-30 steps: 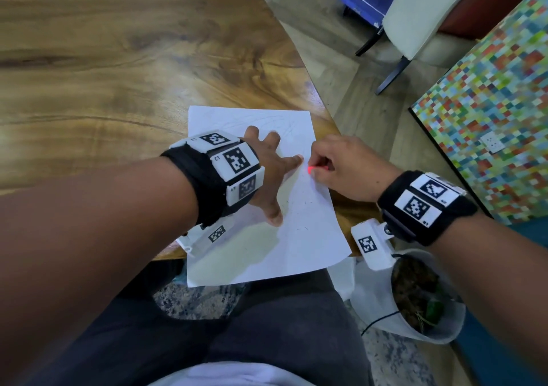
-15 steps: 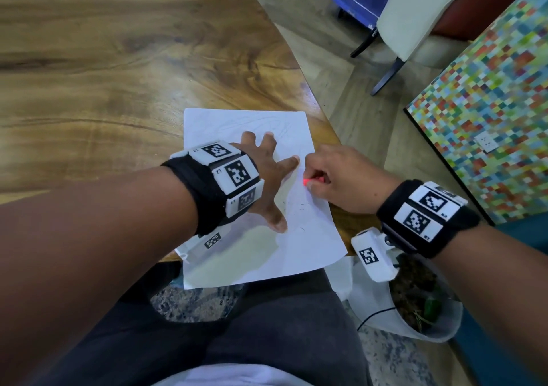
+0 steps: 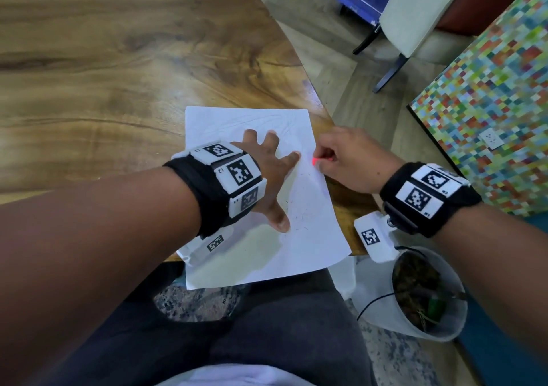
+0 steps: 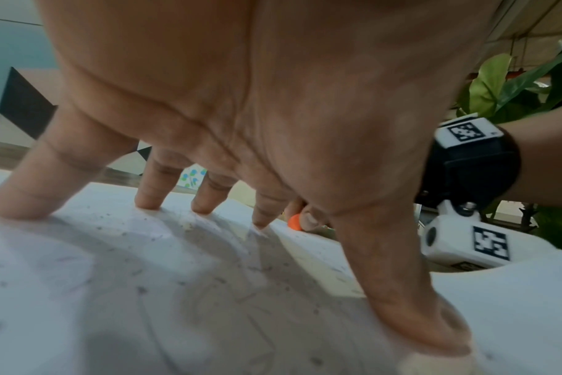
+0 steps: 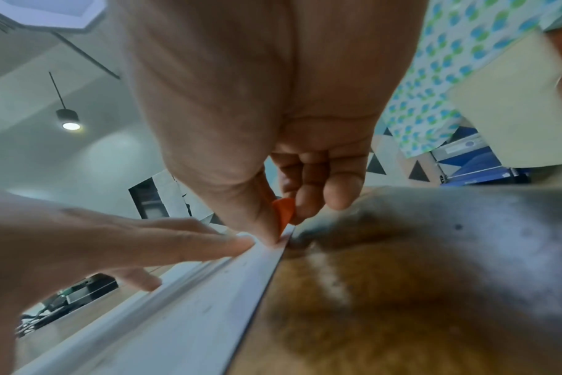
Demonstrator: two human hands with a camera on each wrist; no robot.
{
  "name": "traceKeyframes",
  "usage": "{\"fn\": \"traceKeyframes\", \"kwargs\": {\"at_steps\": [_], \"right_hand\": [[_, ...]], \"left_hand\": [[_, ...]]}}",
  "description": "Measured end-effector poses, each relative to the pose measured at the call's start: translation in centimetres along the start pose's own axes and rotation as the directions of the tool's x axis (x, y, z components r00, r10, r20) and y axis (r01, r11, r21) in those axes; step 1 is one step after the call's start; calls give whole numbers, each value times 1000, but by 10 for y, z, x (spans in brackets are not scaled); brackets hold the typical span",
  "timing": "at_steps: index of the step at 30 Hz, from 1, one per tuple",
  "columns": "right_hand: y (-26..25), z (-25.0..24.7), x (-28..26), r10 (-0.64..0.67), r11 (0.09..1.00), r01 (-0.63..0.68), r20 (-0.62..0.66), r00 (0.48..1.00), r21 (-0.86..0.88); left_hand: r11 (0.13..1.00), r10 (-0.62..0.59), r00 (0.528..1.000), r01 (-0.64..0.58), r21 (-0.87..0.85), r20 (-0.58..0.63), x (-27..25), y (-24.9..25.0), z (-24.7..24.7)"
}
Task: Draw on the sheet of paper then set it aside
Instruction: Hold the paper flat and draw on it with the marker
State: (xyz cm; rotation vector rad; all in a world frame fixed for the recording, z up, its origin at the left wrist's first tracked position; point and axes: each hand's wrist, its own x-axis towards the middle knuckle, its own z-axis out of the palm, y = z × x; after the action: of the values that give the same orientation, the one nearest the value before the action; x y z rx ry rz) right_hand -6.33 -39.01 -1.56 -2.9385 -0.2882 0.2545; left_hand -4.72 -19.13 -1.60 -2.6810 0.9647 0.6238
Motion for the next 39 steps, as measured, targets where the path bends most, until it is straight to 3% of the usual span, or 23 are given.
{"fn": "traceKeyframes", "kwargs": {"at_steps": [6, 10, 14, 20, 29, 35, 39], "right_hand": [[-18, 10, -24, -151, 989, 150, 126, 980, 19], [-11, 4, -1, -73, 997, 73, 14, 997, -2], [-7, 1, 11, -3, 1000, 3, -17, 1000, -5], [-23, 9, -12, -173, 985, 169, 143, 975, 38], [-9, -3, 27, 32, 999, -31, -58, 998, 12], [-8, 1, 10, -32, 999, 33, -45, 998, 21], [-7, 8, -1, -89, 996, 90, -12, 996, 27]], "left_hand": [[1000, -15, 1000, 15, -9, 1, 4, 0, 0], [1000, -5, 1000, 5, 8, -4, 5, 0, 0], [1000, -7, 1000, 7, 9, -13, 6, -1, 2], [999, -17, 999, 16, -46, -32, 4, -7, 9], [995, -13, 1000, 11, -103, -14, 1, -8, 12], [986, -3, 1000, 1, -164, -11, -12, -5, 15], [992, 6, 996, -17, -124, -90, -18, -4, 15]]}}
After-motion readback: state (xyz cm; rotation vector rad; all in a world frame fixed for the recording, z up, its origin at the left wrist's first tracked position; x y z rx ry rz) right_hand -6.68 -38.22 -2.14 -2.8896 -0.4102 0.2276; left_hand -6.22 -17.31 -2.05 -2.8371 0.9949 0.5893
